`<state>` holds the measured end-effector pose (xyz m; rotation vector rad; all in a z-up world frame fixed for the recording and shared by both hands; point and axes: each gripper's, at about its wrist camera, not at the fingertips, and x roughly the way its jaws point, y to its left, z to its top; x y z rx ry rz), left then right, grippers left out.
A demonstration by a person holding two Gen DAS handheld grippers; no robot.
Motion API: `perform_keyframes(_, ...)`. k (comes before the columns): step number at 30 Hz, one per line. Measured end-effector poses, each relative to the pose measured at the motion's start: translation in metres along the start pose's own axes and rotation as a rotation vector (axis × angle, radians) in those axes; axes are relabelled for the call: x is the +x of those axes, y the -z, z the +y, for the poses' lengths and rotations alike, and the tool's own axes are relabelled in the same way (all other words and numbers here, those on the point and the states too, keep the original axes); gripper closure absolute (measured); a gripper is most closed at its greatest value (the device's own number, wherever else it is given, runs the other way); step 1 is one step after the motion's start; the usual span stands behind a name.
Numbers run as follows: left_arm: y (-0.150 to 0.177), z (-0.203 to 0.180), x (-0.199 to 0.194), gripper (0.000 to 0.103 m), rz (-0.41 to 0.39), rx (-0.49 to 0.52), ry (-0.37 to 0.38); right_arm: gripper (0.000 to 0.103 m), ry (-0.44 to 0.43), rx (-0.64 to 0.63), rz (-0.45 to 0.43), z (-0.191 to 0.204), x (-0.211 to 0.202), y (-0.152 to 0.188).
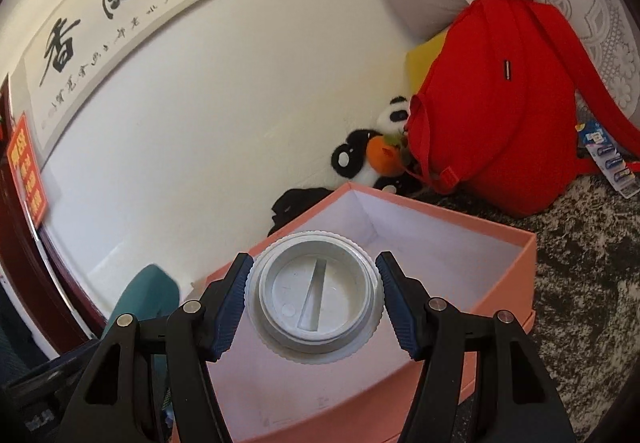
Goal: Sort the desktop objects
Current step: 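Carry the teal case and white lid into the pink box and release both, then grasp the clear flower-shaped organizer with the left tool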
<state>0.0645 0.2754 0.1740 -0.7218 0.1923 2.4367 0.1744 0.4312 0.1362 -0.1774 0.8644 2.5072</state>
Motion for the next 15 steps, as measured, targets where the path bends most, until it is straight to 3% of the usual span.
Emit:
perform_keyframes(5, -0.001, 0.005, 0.029, 0.036, 0.043, -0.056, 0.009, 0.033, 0.015, 0.046, 0.032, -0.011, 0.013, -0.003)
perform_keyframes(6, 0.0, 0.006, 0.03, 0.033, 0.035, -0.063, 0.003, 0.022, 0.02, 0.062, 0.036, -0.014, 0.015, -0.003)
perform_keyframes(7, 0.0, 0.008, 0.03, 0.023, 0.019, -0.065, -0.004, 0.011, 0.024, 0.079, 0.041, -0.018, 0.016, -0.004)
perform_keyframes(8, 0.001, 0.009, 0.029, 0.012, 0.002, -0.067, -0.011, 0.009, 0.029, 0.096, 0.046, -0.021, 0.018, -0.004)
perform_keyframes(10, 0.0, 0.011, 0.027, 0.003, -0.027, -0.073, -0.009, 0.007, 0.016, 0.13, 0.045, -0.027, 0.018, -0.005)
perform_keyframes(15, 0.008, 0.02, 0.017, 0.002, -0.043, -0.067, -0.032, 0.003, -0.011, 0.135, 0.034, -0.025, 0.016, -0.005)
